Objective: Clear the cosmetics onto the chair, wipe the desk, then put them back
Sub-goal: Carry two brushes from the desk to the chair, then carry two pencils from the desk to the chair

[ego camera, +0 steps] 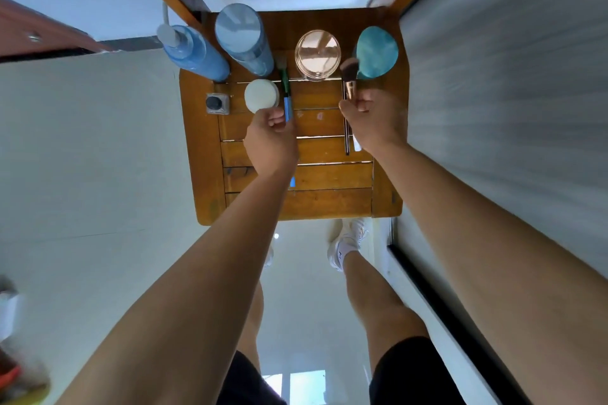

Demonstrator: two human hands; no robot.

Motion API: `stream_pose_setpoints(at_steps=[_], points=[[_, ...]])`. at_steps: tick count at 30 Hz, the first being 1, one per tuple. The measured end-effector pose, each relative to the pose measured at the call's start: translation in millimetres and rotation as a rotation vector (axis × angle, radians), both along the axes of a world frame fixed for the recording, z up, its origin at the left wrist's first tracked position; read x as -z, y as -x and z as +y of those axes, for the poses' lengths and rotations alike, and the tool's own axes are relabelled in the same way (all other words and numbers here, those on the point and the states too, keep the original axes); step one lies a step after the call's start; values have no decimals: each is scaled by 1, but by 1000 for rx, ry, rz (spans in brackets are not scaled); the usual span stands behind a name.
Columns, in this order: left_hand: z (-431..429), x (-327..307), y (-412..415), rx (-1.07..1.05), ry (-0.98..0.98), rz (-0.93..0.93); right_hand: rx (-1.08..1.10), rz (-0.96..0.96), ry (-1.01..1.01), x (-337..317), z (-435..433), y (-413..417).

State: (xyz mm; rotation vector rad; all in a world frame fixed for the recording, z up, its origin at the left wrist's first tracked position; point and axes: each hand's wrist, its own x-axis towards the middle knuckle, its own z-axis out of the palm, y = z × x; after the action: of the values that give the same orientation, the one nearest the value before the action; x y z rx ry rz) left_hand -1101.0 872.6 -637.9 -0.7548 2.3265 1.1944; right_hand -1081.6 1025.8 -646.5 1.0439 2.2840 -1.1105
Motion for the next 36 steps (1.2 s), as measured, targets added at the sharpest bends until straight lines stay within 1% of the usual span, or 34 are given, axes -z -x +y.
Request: stream_pose_setpoints(at_steps=[6,9,11,13,16,19,21,24,28,32,36], points=[[0,-9,-16,67,-52,-1,-22,-13,-31,-11,2,-25],[-8,-22,-23,157,-2,20,-81,-5,-112,-25,4,-40],[-15,-39,-26,257,67,62,-111,31,-154,-42,6,-46],[-23,-64,-28,358,137,105,-137,77,-181,-67,9,-50],[-36,-121,-29,483,223,179,-170,195,-228,-123,9,-49],[-50,-196,-22,516,313,263,-211,318,-287,-193,3,-39],[-67,-251,-16,505,405,332,-285,367,-283,-241,-7,-26],[-104,-332,-17,430,511,416,-472,454,-290,-312,-33,-2],[-159,-420,-45,232,472,476,-653,689,-265,-406,-87,19],[-232,-480,-88,104,559,582,-804,865,-225,-478,-164,14],[-336,-526,-143,-34,657,633,-949,1058,-145,-527,-280,-10]])
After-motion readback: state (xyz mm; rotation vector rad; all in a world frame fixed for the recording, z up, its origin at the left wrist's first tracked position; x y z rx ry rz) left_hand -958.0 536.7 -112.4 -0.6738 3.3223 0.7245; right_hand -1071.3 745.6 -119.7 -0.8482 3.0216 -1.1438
